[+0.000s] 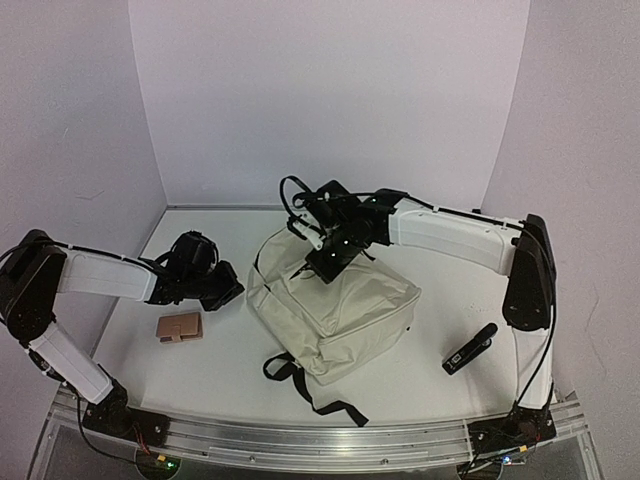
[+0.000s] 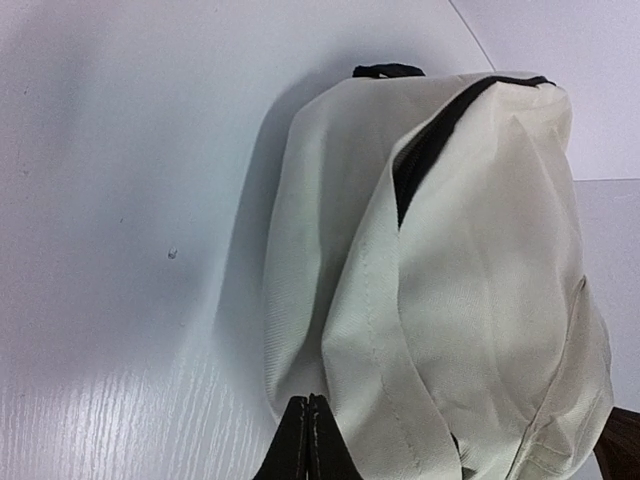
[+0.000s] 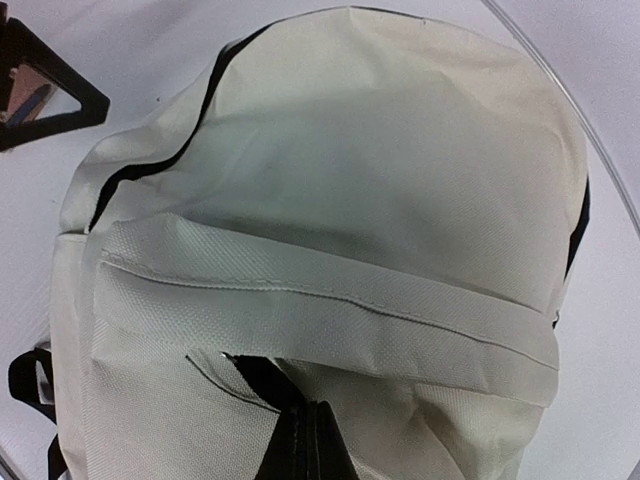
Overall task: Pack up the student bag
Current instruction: Unzip the student bag at the center of the board.
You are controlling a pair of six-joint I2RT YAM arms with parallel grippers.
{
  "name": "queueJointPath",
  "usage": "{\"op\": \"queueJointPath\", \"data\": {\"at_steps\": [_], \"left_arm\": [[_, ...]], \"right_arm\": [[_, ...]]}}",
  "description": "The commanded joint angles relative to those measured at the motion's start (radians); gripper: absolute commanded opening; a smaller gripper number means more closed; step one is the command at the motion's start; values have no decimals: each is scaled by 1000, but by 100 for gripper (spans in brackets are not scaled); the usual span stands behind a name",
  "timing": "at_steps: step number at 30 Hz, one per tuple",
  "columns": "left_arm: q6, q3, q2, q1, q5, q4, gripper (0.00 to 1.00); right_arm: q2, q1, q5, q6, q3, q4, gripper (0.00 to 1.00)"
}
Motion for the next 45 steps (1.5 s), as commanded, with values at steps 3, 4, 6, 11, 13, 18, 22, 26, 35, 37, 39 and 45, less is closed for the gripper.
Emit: {"op": "queueJointPath", "data": {"at_steps": [3, 4, 6, 11, 13, 18, 22, 26, 35, 37, 39, 45], "left_arm": [[217, 2, -118, -39, 51, 113, 22], [256, 7, -140, -46, 56, 107, 30], [333, 14, -172, -48, 87, 103, 49], [424, 37, -175, -48, 196, 140, 69], [414, 63, -140, -48, 209, 141, 69], [330, 91, -27, -49, 305, 269, 66], [284, 109, 50, -61, 354, 353, 65], [278, 141, 97, -93, 358, 368, 63], [230, 149, 156, -127, 365, 424, 35], [225, 142, 150, -128, 351, 423, 20], [223, 135, 135, -127, 329, 406, 11], [222, 82, 68, -128, 261, 349, 0]], "right_arm": [[-91, -47, -162, 39, -28, -28, 0], [-92, -48, -187, 45, -25, -27, 0], [-91, -49, -218, 54, -16, -28, 0], [-82, -57, -240, 73, 0, -28, 0], [-77, -63, -242, 78, 3, -28, 0], [-77, -69, -236, 78, 7, -29, 0], [-82, -72, -212, 74, 1, -29, 0], [-82, -79, -197, 70, -1, -29, 0], [-76, -83, -196, 67, -2, -29, 0], [-79, -87, -182, 62, -7, -29, 0], [-82, -99, -164, 65, -13, -29, 0], [-110, -175, -137, 54, -55, -29, 0]]}}
